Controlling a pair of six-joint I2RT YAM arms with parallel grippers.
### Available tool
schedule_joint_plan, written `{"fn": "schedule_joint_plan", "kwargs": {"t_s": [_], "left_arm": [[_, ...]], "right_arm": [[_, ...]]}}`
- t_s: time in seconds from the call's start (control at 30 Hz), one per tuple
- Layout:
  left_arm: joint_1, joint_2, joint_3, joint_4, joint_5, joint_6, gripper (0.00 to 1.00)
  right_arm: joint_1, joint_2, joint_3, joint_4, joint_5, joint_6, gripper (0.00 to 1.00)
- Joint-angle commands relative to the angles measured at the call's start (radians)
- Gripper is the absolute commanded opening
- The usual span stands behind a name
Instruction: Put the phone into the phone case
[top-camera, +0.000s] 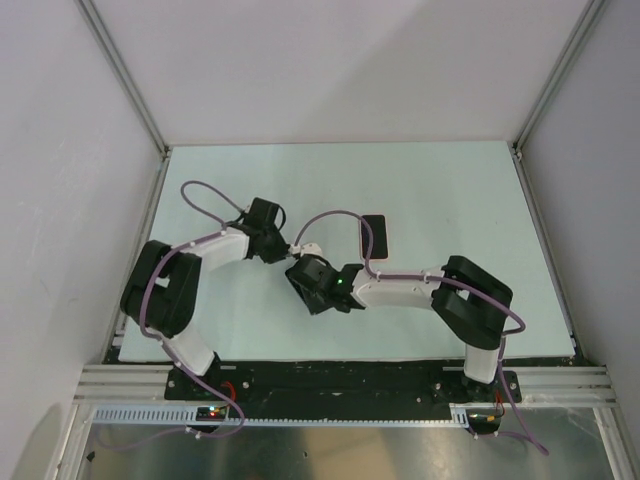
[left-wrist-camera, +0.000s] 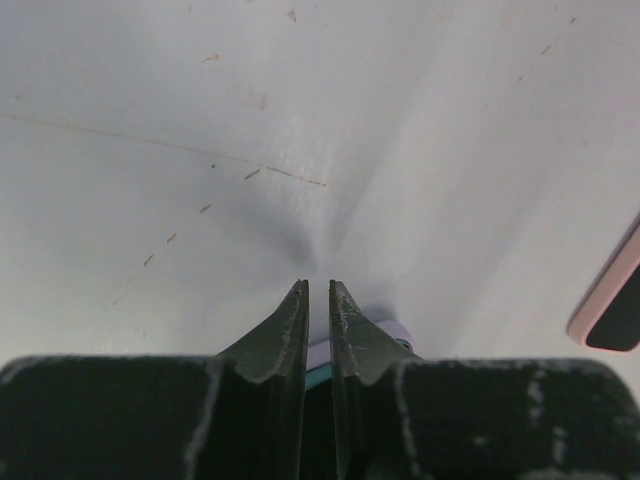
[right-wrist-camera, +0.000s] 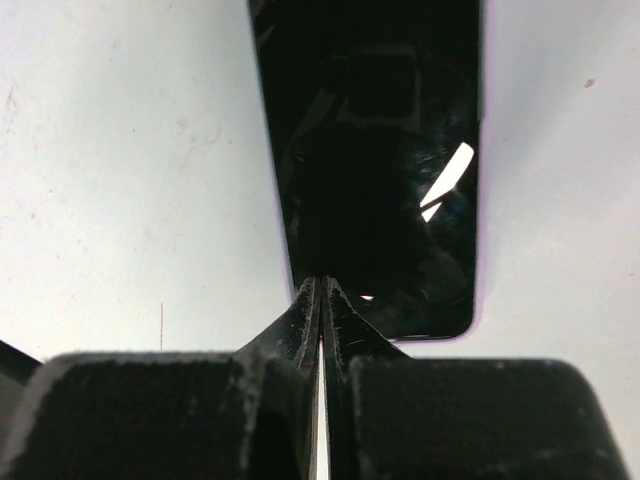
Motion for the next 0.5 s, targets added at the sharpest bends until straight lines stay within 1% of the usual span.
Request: {"fn": "schedule_joint_plan", "kwargs": {"t_s": [0.0, 0.2, 0.47], "left_arm": [[0.0, 0.04, 0.038, 0.009, 0.031, 0.057, 0.17], [-0.038, 0.012, -0.029, 0.012, 0.015, 0.013, 0.14], [-0.115, -0.132, -0.207, 0.06, -0.018, -0.1, 0.1]], "right_arm": [[-0.04, -0.064, -0.01, -0.011, -0.001, 0.005, 0.0], [-0.067, -0.113, -0.009, 0.001, 0.016, 0.0, 0.0], [-0.126, -0.159, -0.009, 0.04, 0.008, -0.034, 0.18]]}}
